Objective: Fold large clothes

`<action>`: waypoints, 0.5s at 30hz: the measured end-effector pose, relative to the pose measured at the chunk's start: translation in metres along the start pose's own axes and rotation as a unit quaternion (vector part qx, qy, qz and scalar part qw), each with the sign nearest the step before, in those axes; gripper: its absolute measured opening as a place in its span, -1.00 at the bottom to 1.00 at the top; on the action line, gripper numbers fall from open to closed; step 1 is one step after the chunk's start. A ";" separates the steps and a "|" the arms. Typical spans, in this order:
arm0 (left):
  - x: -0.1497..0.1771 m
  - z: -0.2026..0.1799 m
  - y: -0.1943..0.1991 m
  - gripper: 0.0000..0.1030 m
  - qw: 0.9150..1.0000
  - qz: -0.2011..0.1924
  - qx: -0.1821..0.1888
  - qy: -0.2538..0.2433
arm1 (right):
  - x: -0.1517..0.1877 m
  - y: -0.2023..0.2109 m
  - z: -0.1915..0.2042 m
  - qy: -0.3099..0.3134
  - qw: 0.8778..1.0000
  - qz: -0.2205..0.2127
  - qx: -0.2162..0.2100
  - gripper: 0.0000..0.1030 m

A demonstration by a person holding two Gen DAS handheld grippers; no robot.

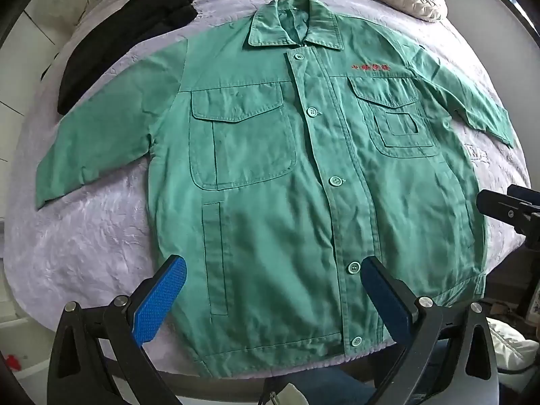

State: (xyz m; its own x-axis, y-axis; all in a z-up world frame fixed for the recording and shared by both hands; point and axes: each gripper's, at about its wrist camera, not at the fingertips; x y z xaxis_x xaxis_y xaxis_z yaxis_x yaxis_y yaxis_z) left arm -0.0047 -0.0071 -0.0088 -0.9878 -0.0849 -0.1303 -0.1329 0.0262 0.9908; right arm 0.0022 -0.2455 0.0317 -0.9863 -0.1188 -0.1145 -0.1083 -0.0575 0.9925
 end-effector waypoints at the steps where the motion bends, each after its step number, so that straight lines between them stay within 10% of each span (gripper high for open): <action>1: 0.000 0.001 0.001 1.00 1.000 -0.001 0.005 -0.001 | -0.002 -0.003 -0.002 -0.003 1.000 0.005 0.000 1.00; 15: 0.000 0.005 0.003 1.00 1.000 -0.005 -0.011 0.015 | 0.002 -0.021 -0.012 -0.026 0.999 0.038 -0.011 1.00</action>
Point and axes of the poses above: each gripper's, at about its wrist camera, not at the fingertips, and y roughly against the way its jaws point, z to its left, x to its underside, and after that the axes turned 7 degrees about y, right-handed
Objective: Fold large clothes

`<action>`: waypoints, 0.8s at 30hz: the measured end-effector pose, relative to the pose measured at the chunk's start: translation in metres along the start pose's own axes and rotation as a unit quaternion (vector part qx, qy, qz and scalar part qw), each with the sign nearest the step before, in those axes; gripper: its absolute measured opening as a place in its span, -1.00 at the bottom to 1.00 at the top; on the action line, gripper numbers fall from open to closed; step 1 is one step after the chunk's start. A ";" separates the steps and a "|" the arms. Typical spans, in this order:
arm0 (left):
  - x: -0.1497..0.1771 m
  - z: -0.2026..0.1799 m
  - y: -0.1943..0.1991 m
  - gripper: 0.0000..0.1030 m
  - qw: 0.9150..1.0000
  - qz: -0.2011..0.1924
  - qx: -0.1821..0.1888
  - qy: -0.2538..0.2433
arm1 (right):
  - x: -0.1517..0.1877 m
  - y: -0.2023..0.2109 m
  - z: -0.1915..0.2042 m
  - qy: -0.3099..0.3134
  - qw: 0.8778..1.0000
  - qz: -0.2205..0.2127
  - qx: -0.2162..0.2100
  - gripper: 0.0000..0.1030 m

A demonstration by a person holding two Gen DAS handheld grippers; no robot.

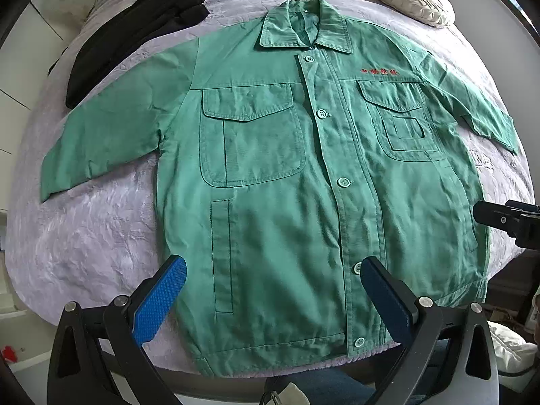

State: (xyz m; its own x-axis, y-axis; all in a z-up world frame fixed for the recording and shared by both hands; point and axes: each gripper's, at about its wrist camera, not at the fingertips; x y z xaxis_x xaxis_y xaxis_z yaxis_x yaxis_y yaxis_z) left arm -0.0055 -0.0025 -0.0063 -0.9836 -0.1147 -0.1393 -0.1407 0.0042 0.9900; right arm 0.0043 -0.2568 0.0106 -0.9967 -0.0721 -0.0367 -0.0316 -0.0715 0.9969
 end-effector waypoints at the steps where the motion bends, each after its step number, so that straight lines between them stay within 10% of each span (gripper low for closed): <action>1: 0.000 0.000 0.000 1.00 1.000 0.000 0.000 0.000 | 0.000 0.000 0.000 0.000 1.000 0.001 0.000 1.00; 24: 0.003 0.003 0.002 1.00 1.000 -0.002 -0.002 0.003 | 0.003 0.000 0.001 0.001 1.000 0.005 -0.001 1.00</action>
Point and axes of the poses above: each gripper's, at about its wrist camera, not at the fingertips, and y roughly against the way its jaws point, z to its left, x to its underside, and after that the axes turned 7 degrees about y, right-handed
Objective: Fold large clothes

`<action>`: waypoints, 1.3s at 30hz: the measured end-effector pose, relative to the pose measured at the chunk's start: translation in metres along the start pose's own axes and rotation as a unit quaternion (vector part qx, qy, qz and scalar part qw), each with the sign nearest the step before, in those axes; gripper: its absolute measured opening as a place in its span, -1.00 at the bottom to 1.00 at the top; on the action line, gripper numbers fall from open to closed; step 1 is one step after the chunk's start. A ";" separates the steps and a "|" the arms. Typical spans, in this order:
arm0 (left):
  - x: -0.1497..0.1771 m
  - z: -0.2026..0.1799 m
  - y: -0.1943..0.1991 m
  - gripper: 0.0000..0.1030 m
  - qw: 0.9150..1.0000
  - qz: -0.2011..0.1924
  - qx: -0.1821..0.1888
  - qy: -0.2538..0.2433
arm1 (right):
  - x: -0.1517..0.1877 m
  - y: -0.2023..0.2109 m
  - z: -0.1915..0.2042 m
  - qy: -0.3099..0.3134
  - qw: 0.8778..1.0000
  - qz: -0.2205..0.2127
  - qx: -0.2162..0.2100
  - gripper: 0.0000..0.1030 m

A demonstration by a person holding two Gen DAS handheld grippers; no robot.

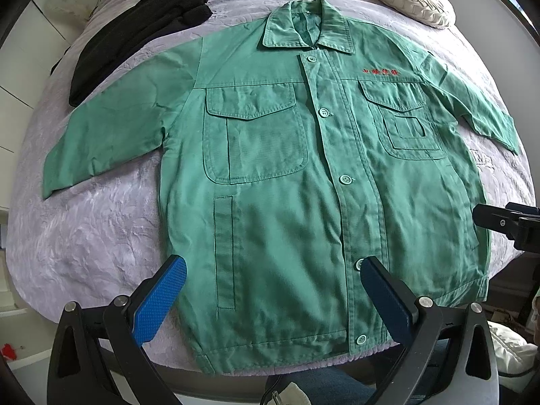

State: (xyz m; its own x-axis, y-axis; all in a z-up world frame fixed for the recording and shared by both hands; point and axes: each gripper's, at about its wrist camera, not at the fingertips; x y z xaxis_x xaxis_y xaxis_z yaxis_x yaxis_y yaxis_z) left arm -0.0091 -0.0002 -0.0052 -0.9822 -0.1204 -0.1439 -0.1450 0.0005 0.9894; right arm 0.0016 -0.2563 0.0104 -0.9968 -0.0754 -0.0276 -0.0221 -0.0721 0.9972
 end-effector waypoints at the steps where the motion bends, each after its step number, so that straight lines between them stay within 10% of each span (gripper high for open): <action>1: 0.000 -0.001 0.000 1.00 1.000 0.000 0.000 0.001 | -0.001 0.000 0.000 0.000 1.000 0.000 0.000 1.00; 39: 0.008 0.004 0.010 1.00 1.000 -0.005 -0.007 0.000 | 0.005 0.000 0.011 0.015 1.000 0.005 0.011 1.00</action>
Point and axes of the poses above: each gripper's, at about its wrist camera, not at the fingertips, and y roughly against the way its jaws point, z to its left, x to its underside, and after that the axes turned 7 degrees about y, right-handed
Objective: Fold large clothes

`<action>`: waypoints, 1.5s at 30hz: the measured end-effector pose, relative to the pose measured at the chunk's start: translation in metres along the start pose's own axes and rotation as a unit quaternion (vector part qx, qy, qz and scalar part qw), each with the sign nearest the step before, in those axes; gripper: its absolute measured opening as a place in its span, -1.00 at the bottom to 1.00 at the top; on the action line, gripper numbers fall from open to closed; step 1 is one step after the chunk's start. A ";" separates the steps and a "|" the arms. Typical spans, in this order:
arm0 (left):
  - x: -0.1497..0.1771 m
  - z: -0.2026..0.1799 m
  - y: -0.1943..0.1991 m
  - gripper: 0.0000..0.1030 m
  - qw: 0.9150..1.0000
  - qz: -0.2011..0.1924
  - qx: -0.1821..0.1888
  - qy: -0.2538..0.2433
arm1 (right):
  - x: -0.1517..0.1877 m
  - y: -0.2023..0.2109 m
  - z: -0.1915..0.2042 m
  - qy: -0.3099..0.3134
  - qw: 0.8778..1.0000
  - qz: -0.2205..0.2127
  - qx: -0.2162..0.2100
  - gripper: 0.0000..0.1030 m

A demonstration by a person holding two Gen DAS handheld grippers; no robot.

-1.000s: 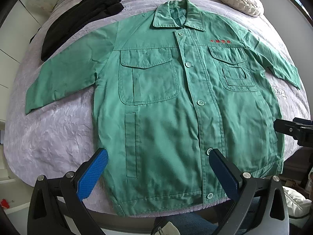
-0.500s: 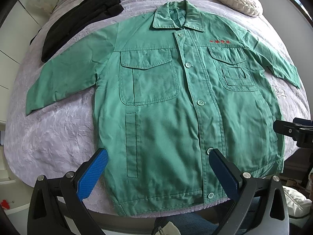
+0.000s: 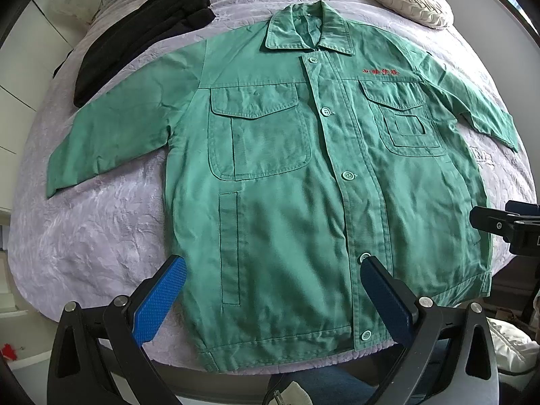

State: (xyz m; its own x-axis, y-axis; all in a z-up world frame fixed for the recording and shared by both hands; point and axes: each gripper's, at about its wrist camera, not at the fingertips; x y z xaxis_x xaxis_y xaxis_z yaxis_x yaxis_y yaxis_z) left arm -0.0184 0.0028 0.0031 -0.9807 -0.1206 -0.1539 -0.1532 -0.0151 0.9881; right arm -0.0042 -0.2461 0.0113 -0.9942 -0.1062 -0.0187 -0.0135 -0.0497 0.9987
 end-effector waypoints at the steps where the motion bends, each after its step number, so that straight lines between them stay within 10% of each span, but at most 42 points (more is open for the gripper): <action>1: 0.001 -0.001 0.000 1.00 1.000 0.000 -0.001 0.000 | 0.000 0.000 0.000 0.000 1.000 0.000 0.000 1.00; 45: 0.011 -0.002 -0.006 1.00 1.000 -0.002 -0.007 0.002 | 0.005 -0.006 0.004 0.000 1.000 0.007 -0.009 1.00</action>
State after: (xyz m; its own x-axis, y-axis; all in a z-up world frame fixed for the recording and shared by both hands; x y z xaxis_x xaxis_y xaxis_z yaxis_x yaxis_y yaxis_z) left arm -0.0283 -0.0002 -0.0043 -0.9794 -0.1251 -0.1585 -0.1559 -0.0305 0.9873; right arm -0.0097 -0.2421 0.0053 -0.9941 -0.1080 -0.0054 0.0018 -0.0660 0.9978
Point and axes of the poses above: each gripper's, at about its wrist camera, not at the fingertips, and y roughly against the way its jaws point, z to its left, x to its underside, and after that the axes turned 7 degrees about y, right-handed
